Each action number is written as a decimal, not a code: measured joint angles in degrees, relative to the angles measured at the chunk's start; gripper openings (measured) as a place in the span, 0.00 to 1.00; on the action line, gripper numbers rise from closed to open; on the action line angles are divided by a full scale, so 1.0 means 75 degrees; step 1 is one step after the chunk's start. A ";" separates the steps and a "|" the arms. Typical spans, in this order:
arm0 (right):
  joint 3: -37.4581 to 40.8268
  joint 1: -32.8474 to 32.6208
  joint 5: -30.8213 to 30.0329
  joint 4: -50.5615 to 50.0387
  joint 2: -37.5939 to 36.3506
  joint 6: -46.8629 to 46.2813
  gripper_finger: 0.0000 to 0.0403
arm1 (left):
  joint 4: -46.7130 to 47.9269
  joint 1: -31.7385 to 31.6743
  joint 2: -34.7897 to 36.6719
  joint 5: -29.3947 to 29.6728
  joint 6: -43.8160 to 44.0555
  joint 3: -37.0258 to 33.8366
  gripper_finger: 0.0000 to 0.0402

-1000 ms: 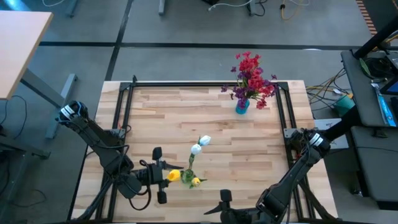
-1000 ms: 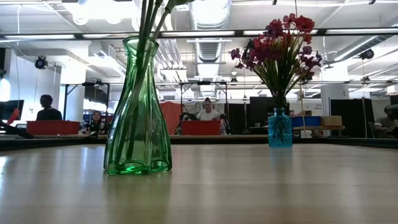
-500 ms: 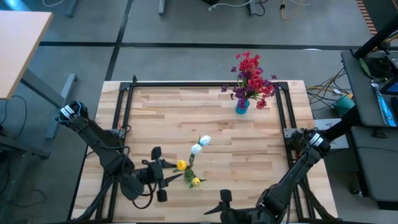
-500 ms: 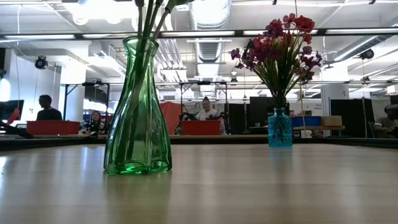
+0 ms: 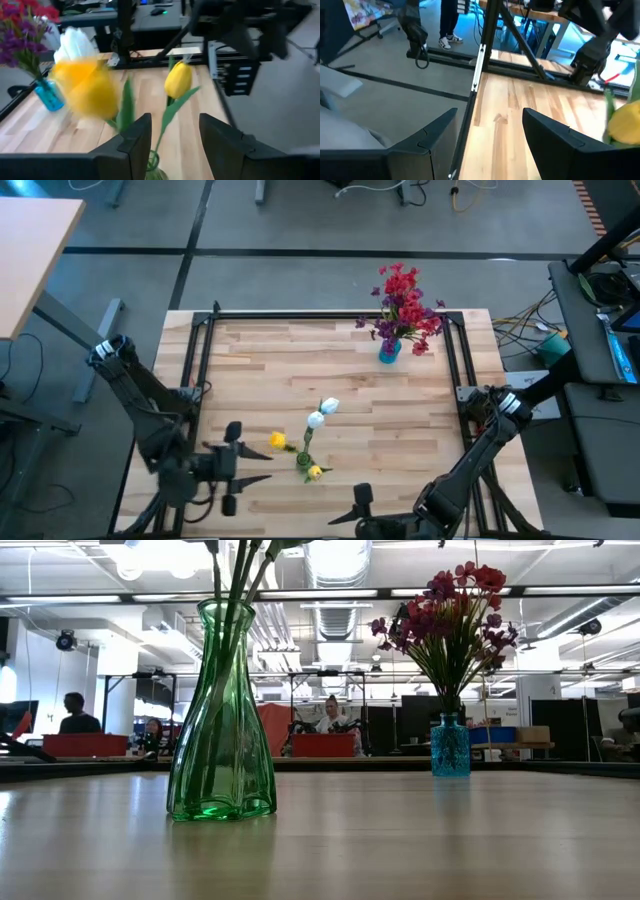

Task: Sort flowers into vase by color
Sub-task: Return to Home Position

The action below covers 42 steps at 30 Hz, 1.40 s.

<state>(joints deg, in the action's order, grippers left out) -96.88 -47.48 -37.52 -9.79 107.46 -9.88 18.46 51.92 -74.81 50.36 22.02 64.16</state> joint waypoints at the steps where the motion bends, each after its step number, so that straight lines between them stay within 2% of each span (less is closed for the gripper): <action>1: 0.0000 0.0000 0.0001 0.0004 -0.0067 0.0100 0.53 | 0.0173 0.0104 0.0091 -0.0002 0.0001 0.0099 0.38; 6: 0.0048 -0.0023 0.0002 -0.0136 -0.0521 0.0865 0.53 | 0.1491 0.0559 0.0421 0.0054 0.0264 0.0610 0.38; 11: 0.0424 -0.0126 -0.0016 -0.0264 -0.1188 0.1185 0.53 | 0.2605 0.1067 0.0538 0.0760 0.0928 0.0909 0.38; 17: 0.1570 -0.0187 -0.0203 -0.0247 -0.2284 0.1158 0.53 | 0.3353 0.1722 0.0639 0.1575 0.1651 0.0724 0.38; 20: 0.2449 -0.0178 -0.0228 0.0151 -0.2924 0.1095 0.53 | 0.3400 0.1951 0.0636 0.1540 0.1861 0.0298 0.38; 26: 0.4543 -0.0166 -0.0190 0.0840 -0.4534 0.1203 0.53 | 0.2342 0.2405 0.0632 0.0307 0.0580 -0.0639 0.34; 28: 0.5248 -0.0163 -0.0207 0.1220 -0.5207 0.1209 0.53 | 0.2269 0.2434 0.0729 0.0371 0.0527 -0.0786 0.31; 32: 0.6670 -0.0050 -0.0191 0.2268 -0.6453 0.1643 0.53 | 0.2282 0.2305 0.1070 0.1057 0.0526 -0.1230 0.21; 36: 0.7931 0.0380 -0.0097 0.3285 -0.7529 0.2194 0.53 | 0.1945 0.1953 0.1779 0.1024 0.0510 -0.1952 0.08; 38: 0.8410 0.0725 0.0289 0.3783 -0.7978 0.2362 0.53 | 0.1266 0.1829 0.2216 0.0985 0.0176 -0.2503 0.02; 42: 0.8970 0.1745 0.1541 0.4276 -0.8662 0.2271 0.53 | -0.1115 0.1477 0.3169 0.0695 -0.1193 -0.3814 0.02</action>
<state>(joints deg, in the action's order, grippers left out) -29.60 -34.40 -25.96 22.28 42.50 7.15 10.10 62.99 -51.05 55.57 13.07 35.56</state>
